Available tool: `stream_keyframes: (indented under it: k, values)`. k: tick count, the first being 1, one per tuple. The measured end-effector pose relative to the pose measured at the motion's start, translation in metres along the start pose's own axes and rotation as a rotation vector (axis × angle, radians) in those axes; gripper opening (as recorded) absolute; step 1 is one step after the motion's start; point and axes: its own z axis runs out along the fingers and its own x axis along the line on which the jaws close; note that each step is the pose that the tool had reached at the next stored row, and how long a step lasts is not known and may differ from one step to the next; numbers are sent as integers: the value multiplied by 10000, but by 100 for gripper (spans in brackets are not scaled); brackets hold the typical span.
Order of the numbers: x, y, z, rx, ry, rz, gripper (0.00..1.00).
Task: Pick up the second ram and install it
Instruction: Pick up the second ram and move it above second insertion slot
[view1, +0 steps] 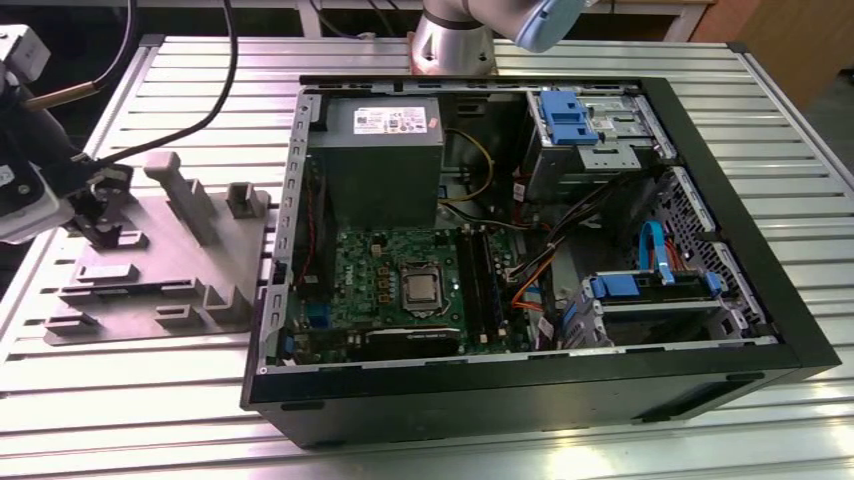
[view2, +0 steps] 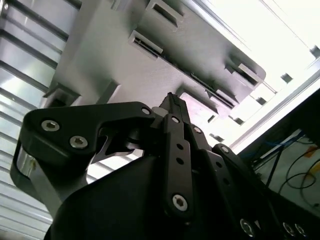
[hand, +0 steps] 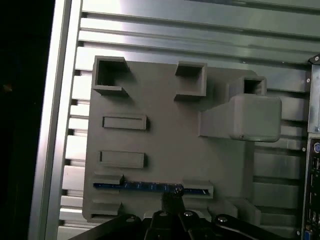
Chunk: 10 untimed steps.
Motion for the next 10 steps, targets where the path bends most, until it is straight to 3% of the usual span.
stream_keyframes:
  k: [10]
  values:
    - [1,-2,39,-44,80,-1786,10]
